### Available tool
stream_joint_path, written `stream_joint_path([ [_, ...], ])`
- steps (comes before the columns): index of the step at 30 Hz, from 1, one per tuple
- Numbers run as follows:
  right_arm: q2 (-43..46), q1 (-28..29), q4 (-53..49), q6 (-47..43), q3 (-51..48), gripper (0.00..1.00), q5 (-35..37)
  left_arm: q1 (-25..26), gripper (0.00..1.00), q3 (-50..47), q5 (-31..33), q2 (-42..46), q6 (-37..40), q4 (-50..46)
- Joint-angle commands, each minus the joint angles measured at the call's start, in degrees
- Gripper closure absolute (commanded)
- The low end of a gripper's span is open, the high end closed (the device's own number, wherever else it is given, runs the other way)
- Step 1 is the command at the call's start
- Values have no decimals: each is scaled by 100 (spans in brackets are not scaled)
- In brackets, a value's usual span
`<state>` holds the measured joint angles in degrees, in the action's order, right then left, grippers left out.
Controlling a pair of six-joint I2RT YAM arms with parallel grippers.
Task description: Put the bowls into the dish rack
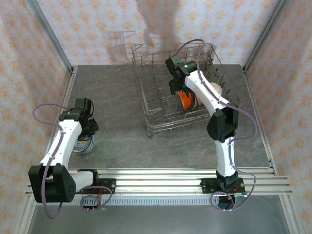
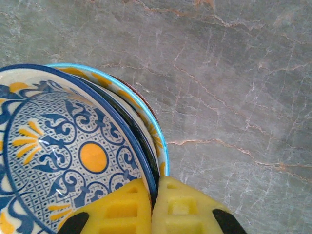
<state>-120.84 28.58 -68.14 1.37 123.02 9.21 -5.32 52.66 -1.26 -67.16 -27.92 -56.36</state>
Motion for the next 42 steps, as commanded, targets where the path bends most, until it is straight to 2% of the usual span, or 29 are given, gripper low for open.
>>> stream_joint_path([
  [1, -62, 17, -189, -22, 238, 20, 55, -21, 97, -38, -112, 165, 61, -71],
  [3, -74, 22, -200, -23, 271, 20, 28, -22, 100, -33, -112, 233, 60, -94],
  [16, -54, 34, -222, 13, 367, 20, -187, -10, 100, 247, 57, 531, 147, -426],
  [27, 194, 43, -154, 91, 479, 20, -419, -13, 100, 888, 189, 834, -66, -768],
  [32, 510, 43, 10, 126, 533, 21, -583, -13, 100, 1334, 66, 940, -310, -875],
  [35, 655, 121, 84, 124, 608, 22, -695, 4, 100, 1568, -57, 1021, -884, -805],
  [38, 836, 400, 307, 39, 619, 23, -704, 85, 100, 1645, -212, 1146, -1354, -553],
  [42, 1006, 856, 547, -84, 785, 23, -539, 354, 100, 1901, -106, 1145, -1863, -377],
])
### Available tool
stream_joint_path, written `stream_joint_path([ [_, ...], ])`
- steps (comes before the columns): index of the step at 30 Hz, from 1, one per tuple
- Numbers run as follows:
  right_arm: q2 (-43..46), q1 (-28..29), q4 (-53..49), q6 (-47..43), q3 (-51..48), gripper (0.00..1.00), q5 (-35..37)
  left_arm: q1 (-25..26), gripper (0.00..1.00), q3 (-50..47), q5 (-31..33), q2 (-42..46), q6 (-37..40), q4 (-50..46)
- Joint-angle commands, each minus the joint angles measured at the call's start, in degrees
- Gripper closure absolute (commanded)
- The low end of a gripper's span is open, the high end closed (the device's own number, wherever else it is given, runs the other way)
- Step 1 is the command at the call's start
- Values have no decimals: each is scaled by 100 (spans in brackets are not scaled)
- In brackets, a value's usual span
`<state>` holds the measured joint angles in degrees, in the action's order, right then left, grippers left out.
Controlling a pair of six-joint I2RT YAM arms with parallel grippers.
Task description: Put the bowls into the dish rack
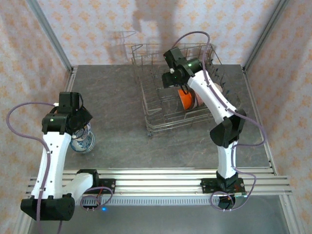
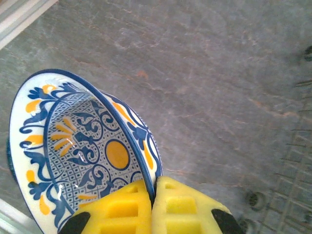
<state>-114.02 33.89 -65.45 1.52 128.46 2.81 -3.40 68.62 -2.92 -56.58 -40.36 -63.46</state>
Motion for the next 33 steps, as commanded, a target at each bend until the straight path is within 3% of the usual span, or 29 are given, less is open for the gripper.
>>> stream_joint_path([
  [1, 349, 438, 350, -84, 294, 23, 62, 250, 100, 356, 103, 78, -769, 427],
  [8, 505, 1489, 1365, -269, -82, 26, -224, 860, 100, 399, 231, -36, -1967, 1328],
  [19, 781, 2669, 3353, -220, -1608, 31, -737, 1359, 100, 876, 624, -384, -2415, 1675],
  [33, 1037, 2999, 5161, -5, -2865, 35, -820, 1558, 100, 1148, 607, -685, -2488, 1845],
])
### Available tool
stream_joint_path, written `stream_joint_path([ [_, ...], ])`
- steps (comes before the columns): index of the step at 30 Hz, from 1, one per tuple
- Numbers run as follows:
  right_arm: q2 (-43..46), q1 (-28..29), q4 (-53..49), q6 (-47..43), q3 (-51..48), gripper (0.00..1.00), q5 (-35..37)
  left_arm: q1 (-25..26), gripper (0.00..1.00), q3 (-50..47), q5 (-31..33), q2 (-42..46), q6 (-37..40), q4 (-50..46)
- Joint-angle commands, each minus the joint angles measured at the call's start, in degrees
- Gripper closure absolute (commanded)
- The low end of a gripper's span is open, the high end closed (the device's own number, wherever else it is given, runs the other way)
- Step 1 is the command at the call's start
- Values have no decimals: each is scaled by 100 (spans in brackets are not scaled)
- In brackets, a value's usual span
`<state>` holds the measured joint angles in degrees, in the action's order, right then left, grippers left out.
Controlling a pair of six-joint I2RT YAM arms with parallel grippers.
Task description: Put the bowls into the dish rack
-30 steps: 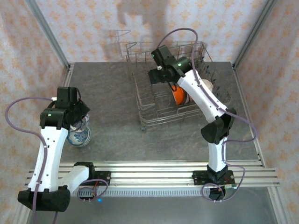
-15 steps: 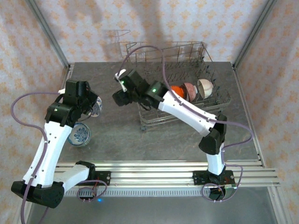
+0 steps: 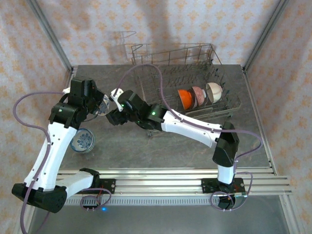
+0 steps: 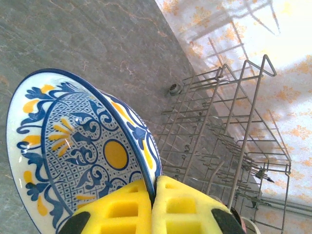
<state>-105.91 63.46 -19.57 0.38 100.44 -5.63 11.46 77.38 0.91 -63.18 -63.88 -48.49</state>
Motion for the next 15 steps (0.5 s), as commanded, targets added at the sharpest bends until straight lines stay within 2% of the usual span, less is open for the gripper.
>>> stream_joint_path([
  [1, 218, 38, 670, 102, -112, 35, 40, 105, 100, 307, 239, -52, -134, 349],
  [4, 105, 38, 787, 172, -128, 37, 311, 206, 100, 365, 297, -111, -158, 365],
  [9, -25, 52, 1183, 463, -225, 44, 1219, 276, 100, 422, 365, -173, -246, 410],
  [15, -310, 69, 1237, 524, -25, 50, 1607, 333, 100, 487, 412, -230, -318, 453],
])
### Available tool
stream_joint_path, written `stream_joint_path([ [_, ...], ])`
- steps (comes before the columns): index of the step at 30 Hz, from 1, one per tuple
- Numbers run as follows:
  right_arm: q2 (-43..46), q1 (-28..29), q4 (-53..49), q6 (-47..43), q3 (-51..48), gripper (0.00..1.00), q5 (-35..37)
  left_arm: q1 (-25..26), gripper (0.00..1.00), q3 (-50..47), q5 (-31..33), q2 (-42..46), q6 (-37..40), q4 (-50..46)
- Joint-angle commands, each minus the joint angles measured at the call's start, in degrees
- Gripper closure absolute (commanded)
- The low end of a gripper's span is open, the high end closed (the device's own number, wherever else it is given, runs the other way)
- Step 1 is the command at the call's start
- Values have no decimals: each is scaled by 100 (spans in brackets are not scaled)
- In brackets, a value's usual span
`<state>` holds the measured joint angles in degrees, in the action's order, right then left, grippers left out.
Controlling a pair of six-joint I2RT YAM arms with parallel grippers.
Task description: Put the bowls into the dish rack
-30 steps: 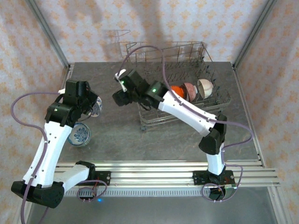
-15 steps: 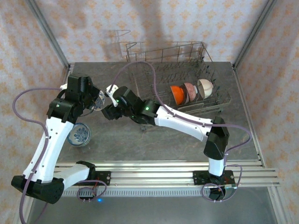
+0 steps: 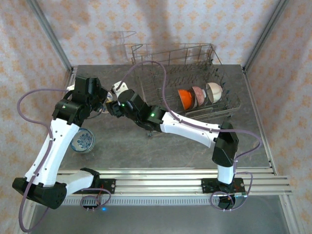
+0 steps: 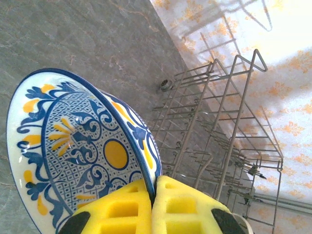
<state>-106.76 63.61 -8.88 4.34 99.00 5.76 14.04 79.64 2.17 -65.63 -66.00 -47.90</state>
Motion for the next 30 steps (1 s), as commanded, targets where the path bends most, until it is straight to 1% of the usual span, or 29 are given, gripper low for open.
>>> stream_joint_path([
  [1, -274, 57, 161, 113, 144, 50, 479, 89, 100, 286, 296, -2, -109, 395],
  [6, -424, 76, 199, 92, 236, 51, 491, 125, 100, 351, 326, -86, -106, 425],
  [10, -509, 81, 231, 175, 286, 54, 836, 134, 100, 352, 258, -133, -120, 473],
  [17, -639, 86, 321, 329, 428, 68, 1554, 139, 100, 255, 198, -143, -158, 553],
  [20, -756, 89, 109, 361, 666, 76, 1837, 142, 100, 203, 163, -155, -168, 578],
  [24, -807, 89, -99, 481, 817, 91, 2300, 137, 100, 60, 94, -81, -146, 732],
  [26, -782, 90, -137, 498, 846, 94, 2452, 142, 100, -48, 92, -32, -141, 837],
  [28, -752, 90, -172, 530, 880, 100, 2556, 135, 100, -130, 95, 13, -127, 917],
  [30, -711, 88, -184, 546, 891, 100, 2650, 140, 99, -150, 70, 24, -92, 985],
])
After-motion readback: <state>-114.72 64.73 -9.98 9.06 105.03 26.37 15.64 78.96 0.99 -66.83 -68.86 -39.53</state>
